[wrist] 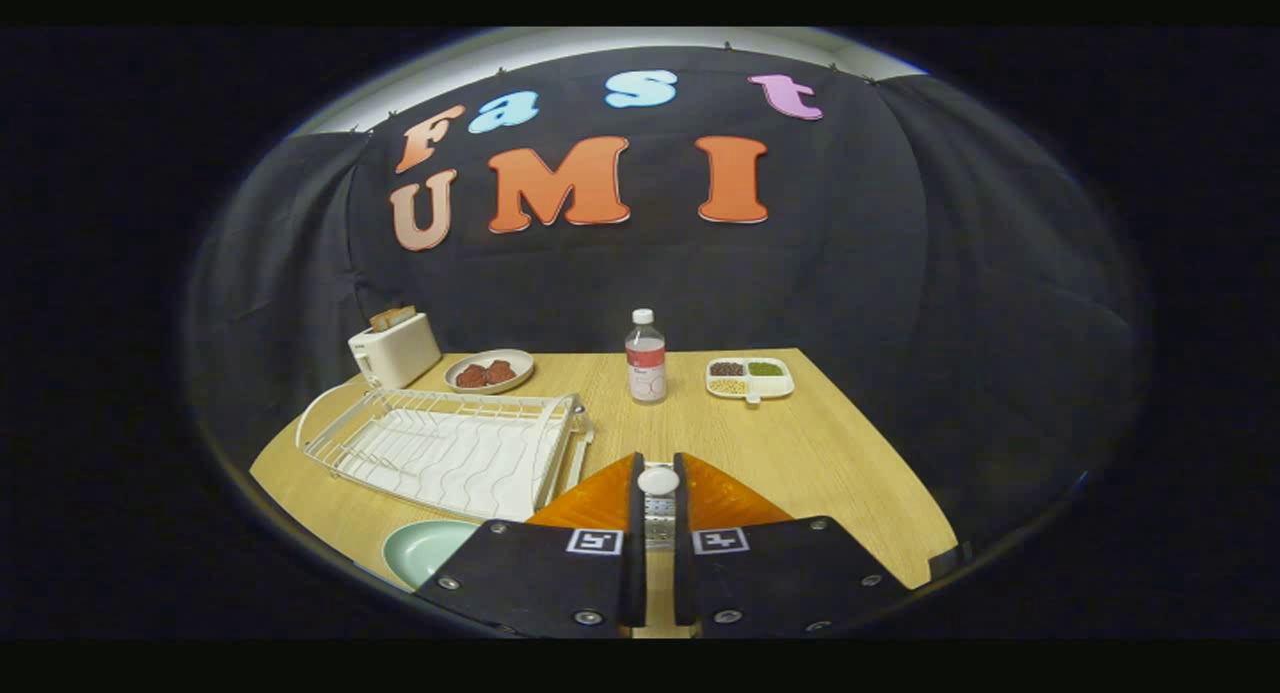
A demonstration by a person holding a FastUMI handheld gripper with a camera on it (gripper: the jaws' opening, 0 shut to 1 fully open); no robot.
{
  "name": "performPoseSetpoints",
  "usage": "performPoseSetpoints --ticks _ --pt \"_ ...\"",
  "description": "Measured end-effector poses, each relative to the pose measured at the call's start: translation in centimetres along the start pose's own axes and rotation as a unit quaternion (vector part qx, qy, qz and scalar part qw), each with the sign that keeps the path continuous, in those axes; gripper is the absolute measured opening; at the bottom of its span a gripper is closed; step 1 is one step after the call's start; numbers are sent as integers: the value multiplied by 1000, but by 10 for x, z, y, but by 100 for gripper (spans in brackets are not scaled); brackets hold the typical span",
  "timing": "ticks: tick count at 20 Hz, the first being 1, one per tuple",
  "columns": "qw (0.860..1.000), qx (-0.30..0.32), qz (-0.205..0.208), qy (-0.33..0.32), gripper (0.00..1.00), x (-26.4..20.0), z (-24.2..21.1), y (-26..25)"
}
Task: Take the plate from the dish rack, then take the spoon from the basket and place it into the plate.
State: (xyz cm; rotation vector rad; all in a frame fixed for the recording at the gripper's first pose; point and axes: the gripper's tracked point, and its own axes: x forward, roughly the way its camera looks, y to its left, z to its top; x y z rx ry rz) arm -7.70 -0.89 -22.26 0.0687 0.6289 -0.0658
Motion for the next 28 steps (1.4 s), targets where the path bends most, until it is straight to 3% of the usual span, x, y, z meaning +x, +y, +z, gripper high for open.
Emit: performPoseSetpoints --ticks 5,9,19,28 --pt "999 19 21 -22 11 -35 38 6" --pt "998 22 49 -23 11 -52 41 21" --pt "987 7 153 39 11 -66 -26 104" --pt "963 -14 242 114 11 -60 -97 173"
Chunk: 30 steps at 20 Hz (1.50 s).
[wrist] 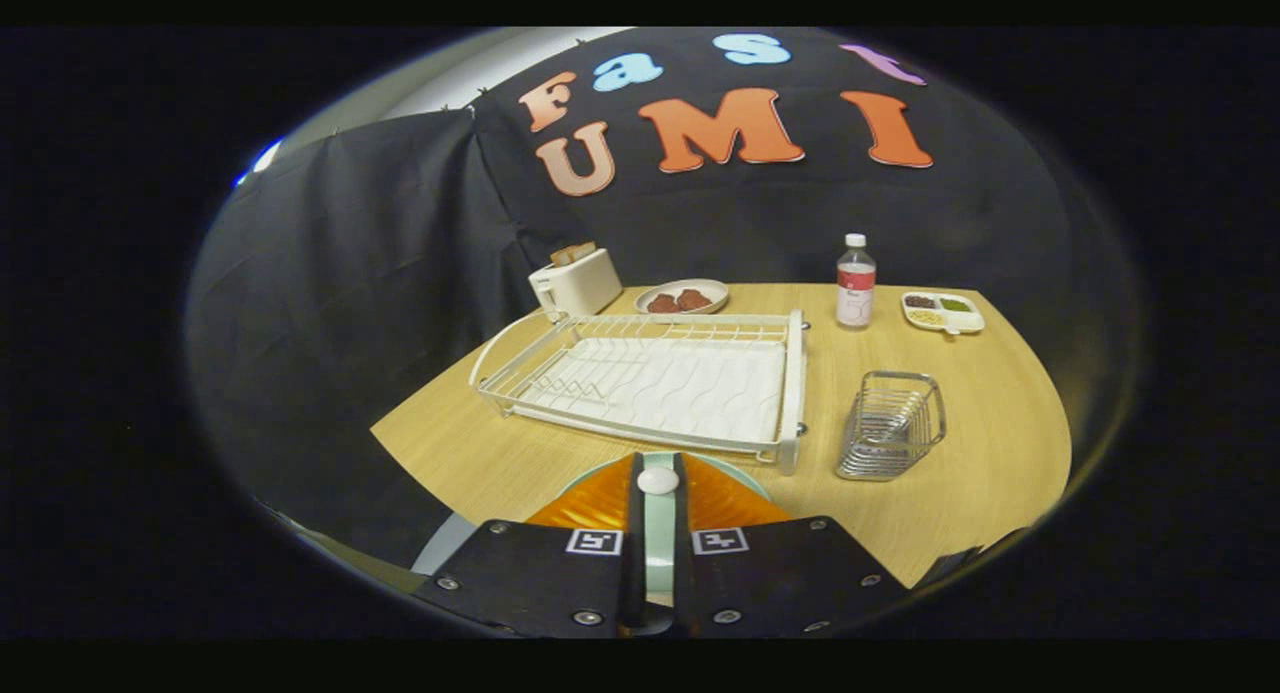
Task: Take the plate from the dish rack, then take the spoon from the basket and place it into the plate.
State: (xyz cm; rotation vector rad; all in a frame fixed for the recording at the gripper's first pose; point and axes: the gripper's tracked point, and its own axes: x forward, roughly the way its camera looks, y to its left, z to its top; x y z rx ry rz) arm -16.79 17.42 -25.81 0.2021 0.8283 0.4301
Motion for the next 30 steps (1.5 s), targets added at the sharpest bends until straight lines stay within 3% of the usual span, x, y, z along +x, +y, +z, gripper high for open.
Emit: performPoseSetpoints --ticks 4,8,14,18,21,26,30 --pt "1000 -10 27 5 11 12 -9 13" --pt "999 -17 30 16 12 18 -23 8" --pt "998 21 28 43 15 14 -45 -6" --pt "997 47 1 64 22 12 -62 -26" --pt "996 62 -14 68 33 10 -65 -34" --pt "997 54 -49 22 47 -7 -24 -56" --pt "995 28 -82 -43 60 -27 40 -76"
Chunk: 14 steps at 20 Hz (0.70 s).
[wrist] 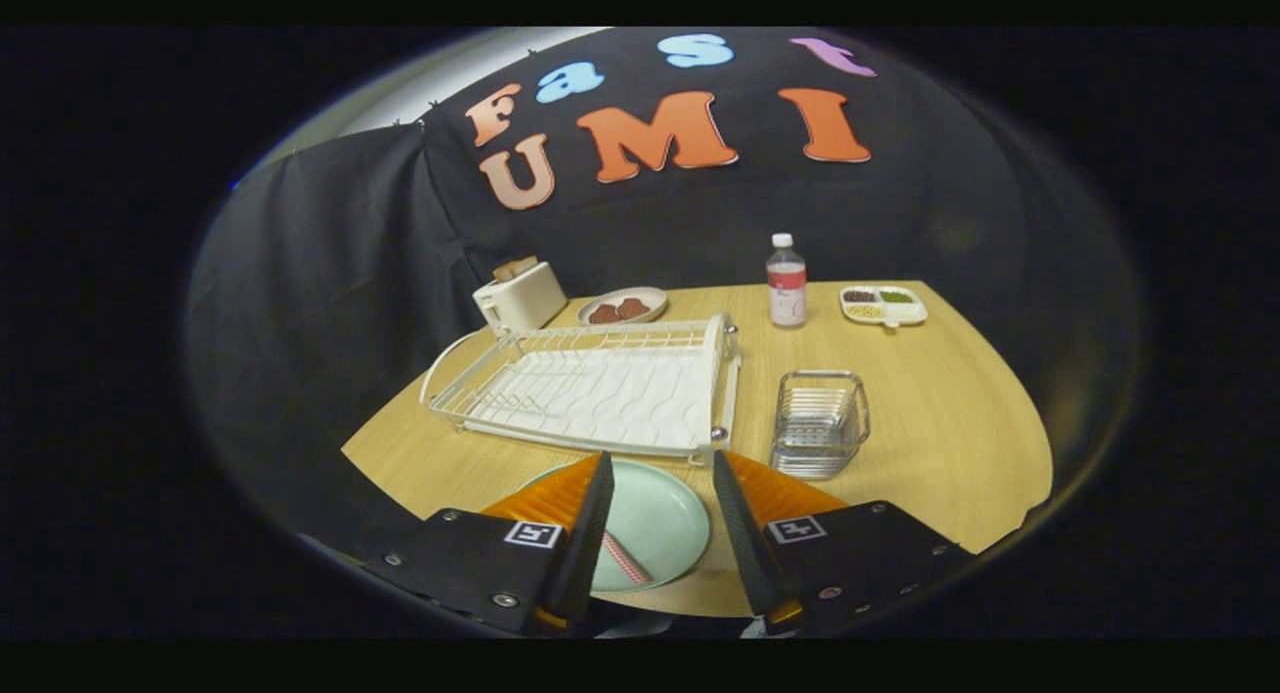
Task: Take the plate from the dish rack, then take the spoon from the basket and place it into the plate.
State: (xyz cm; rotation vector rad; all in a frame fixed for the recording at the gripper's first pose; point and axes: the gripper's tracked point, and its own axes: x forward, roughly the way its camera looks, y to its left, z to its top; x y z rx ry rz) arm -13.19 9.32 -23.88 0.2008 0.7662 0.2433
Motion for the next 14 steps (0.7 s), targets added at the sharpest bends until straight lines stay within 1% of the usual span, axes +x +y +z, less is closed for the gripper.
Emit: performPoseSetpoints --ticks 3,8,11,14 --pt "998 -14 -20 -62 68 -14 56 -11" --pt "987 -40 -48 -149 80 -41 141 -25" --pt "977 -58 -67 -192 85 -56 180 -30" --pt "970 -69 -81 -219 90 -68 209 -33"
